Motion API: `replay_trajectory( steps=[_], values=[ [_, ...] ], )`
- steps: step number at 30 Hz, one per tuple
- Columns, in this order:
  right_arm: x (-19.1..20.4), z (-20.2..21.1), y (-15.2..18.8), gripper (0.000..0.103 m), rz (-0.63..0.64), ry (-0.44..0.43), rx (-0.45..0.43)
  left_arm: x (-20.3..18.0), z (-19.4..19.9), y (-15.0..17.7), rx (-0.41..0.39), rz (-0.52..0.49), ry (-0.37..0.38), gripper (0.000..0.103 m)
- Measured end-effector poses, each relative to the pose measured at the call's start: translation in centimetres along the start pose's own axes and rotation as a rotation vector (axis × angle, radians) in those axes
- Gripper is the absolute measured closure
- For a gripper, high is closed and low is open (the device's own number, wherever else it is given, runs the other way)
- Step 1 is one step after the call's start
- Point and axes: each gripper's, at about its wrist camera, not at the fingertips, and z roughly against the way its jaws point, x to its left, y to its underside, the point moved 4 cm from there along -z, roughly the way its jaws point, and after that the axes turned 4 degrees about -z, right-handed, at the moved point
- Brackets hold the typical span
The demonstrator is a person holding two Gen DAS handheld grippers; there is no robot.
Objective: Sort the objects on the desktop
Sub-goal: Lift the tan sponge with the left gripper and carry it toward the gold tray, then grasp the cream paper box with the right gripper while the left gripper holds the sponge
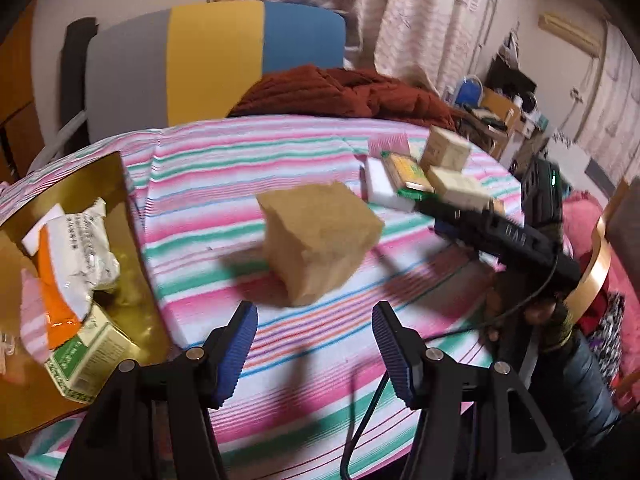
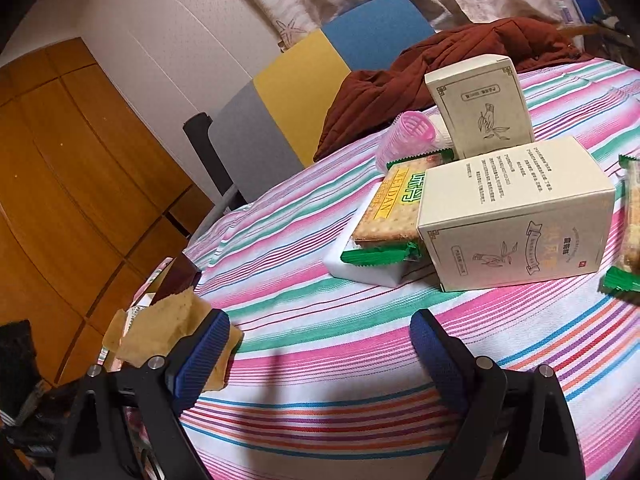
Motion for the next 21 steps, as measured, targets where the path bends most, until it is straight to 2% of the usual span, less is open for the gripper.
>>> replay_trajectory(
  steps=[5,9,15,16,17,21],
  values=[
    [0.0,0.2,0.1,0.01,0.004,0.001,-0.008,-0.2,-1.0,-1.4,-0.007,0.009,-0.004,0.041],
    [0.0,0.2,0.1,0.009,0.005,-0.009,-0.009,-1.0,-2.8,-1.9,0.014,-0.022,-0.038,0.041],
    [0.0,0.2,0.0,0.008,0.008,-0.024,-0.01,-1.7,-4.9,-1.9,0.023,-0.076,-0.144,0.041],
    [0.0,0.2,0.0,0.008,0.008,-0.026,-0.011,-1.6,-5.2,-1.9,0.021,-0.081,-0.158,0.043],
    [0.0,0.2,0.0,0.008,0.009,-0.027,-0.01,-1.5,-5.4,-2.0,0.019,-0.086,-0.172,0.05],
    [0.0,0.2,0.0,0.008,0.01,-0.028,-0.008,-0.9,-5.6,-2.7,-0.014,-0.098,-0.169,0.053]
  ],
)
